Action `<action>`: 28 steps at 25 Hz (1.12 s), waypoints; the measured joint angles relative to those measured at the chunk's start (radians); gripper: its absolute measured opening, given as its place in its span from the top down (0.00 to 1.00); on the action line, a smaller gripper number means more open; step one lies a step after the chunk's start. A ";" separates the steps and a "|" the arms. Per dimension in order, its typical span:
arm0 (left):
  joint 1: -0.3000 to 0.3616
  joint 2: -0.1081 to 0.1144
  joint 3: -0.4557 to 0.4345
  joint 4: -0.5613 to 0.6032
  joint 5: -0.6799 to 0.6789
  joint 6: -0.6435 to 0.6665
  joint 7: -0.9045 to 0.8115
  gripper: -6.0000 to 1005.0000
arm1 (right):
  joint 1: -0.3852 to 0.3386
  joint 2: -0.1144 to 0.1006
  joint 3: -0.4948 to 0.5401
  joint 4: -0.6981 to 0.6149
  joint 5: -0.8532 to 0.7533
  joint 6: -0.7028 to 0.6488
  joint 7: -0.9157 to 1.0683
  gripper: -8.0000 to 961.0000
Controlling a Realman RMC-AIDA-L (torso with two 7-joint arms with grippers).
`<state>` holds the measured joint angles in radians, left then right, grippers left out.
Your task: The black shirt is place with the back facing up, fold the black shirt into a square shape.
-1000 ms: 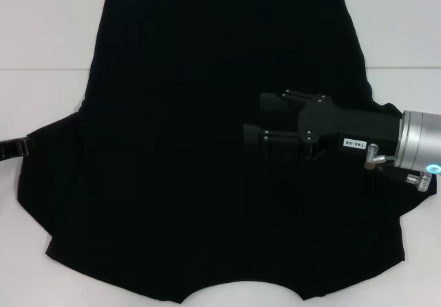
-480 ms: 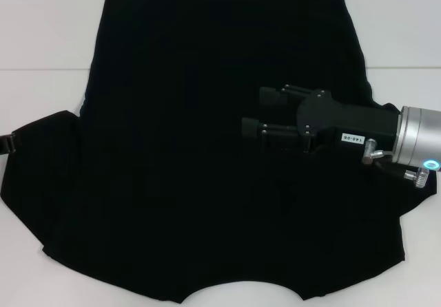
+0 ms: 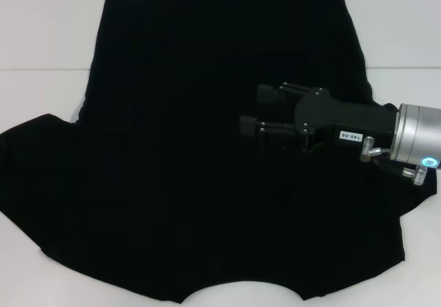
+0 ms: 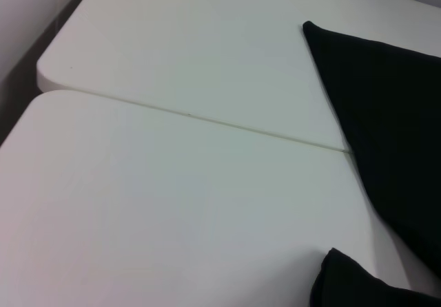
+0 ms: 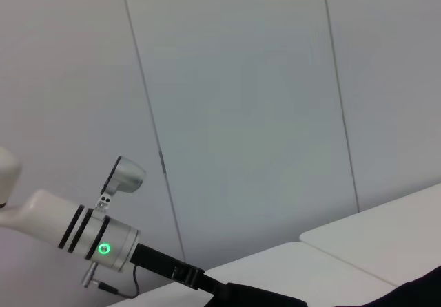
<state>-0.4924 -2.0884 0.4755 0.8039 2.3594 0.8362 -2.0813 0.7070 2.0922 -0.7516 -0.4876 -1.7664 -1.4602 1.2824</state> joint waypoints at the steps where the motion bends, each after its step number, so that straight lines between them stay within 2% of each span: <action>1: 0.006 -0.001 0.000 0.010 0.000 0.008 -0.005 0.96 | 0.001 0.000 0.000 0.001 0.000 0.000 0.000 0.12; 7: 0.035 -0.006 -0.001 0.056 0.000 0.037 -0.026 0.96 | 0.008 0.002 -0.003 0.012 0.000 0.001 0.000 0.12; 17: 0.045 -0.006 -0.002 0.070 0.000 0.088 -0.029 0.96 | 0.012 0.002 -0.002 0.028 -0.001 0.001 -0.009 0.11; 23: 0.054 0.000 -0.002 0.109 0.002 0.169 -0.052 0.96 | 0.013 0.002 0.000 0.035 -0.001 0.003 -0.011 0.11; 28: 0.057 0.002 -0.003 0.133 0.056 0.202 -0.094 0.96 | 0.012 0.002 -0.001 0.036 -0.001 0.003 -0.011 0.11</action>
<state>-0.4353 -2.0863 0.4727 0.9374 2.4152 1.0385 -2.1752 0.7194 2.0938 -0.7522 -0.4513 -1.7671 -1.4572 1.2716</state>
